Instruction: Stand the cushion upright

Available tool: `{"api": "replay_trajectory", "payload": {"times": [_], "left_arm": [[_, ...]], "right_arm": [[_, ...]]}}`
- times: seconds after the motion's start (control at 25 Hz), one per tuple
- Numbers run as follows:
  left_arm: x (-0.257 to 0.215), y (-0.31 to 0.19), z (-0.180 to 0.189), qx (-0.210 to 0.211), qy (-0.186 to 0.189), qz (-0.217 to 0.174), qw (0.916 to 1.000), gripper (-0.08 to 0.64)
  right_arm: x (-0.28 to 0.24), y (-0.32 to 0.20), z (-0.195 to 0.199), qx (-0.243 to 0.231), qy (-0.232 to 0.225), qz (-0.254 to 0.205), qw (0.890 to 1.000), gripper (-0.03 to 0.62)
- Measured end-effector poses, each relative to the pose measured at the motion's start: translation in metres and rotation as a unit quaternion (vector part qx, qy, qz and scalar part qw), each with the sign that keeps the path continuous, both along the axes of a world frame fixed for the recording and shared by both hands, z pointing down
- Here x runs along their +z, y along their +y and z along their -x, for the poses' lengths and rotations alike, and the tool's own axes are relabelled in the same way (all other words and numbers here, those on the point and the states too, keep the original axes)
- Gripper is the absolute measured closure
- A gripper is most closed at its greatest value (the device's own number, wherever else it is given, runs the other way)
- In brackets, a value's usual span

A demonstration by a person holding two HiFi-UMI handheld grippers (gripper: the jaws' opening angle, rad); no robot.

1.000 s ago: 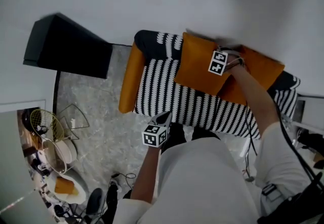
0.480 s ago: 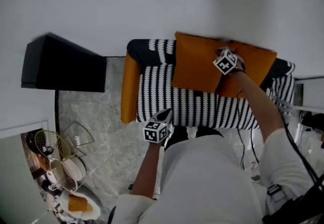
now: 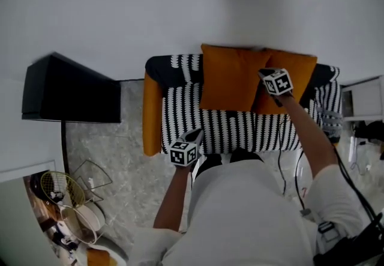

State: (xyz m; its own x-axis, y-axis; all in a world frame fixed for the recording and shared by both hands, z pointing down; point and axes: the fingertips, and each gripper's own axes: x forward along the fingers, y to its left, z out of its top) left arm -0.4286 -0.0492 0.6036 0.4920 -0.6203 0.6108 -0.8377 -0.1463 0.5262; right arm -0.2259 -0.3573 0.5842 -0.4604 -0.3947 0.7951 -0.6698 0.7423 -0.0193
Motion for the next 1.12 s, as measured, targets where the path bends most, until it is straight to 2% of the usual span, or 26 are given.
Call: {"api": "replay_trajectory", "payload": {"times": [0.16, 0.32, 0.6, 0.68, 0.8, 0.92, 1.12], "left_arm": [[0.007, 0.004, 0.005, 0.017, 0.007, 0.003, 0.9998, 0.558], [0.016, 0.006, 0.005, 0.032, 0.019, 0.009, 0.9993, 0.558], [0.027, 0.001, -0.01, 0.064, 0.025, 0.018, 0.9974, 0.558], [0.022, 0.004, -0.014, 0.072, 0.021, 0.016, 0.997, 0.558], [0.012, 0.011, -0.017, 0.061, 0.02, 0.012, 0.9979, 0.558], [0.013, 0.023, -0.022, 0.041, 0.024, 0.021, 0.9986, 0.558], [0.012, 0.036, -0.058, 0.032, 0.024, 0.027, 0.9988, 0.558]], "right_arm": [[0.015, 0.035, -0.015, 0.028, -0.029, 0.058, 0.998, 0.538], [0.028, 0.075, -0.024, 0.016, -0.024, 0.1, 0.995, 0.545], [0.052, 0.144, -0.041, 0.024, -0.055, 0.16, 0.985, 0.558], [0.06, 0.168, -0.043, 0.037, -0.073, 0.183, 0.98, 0.558], [0.065, 0.2, -0.042, 0.067, -0.129, 0.219, 0.965, 0.557], [0.063, 0.222, -0.041, 0.086, -0.181, 0.231, 0.952, 0.557], [0.046, 0.233, -0.072, 0.098, -0.211, 0.207, 0.95, 0.557]]}}
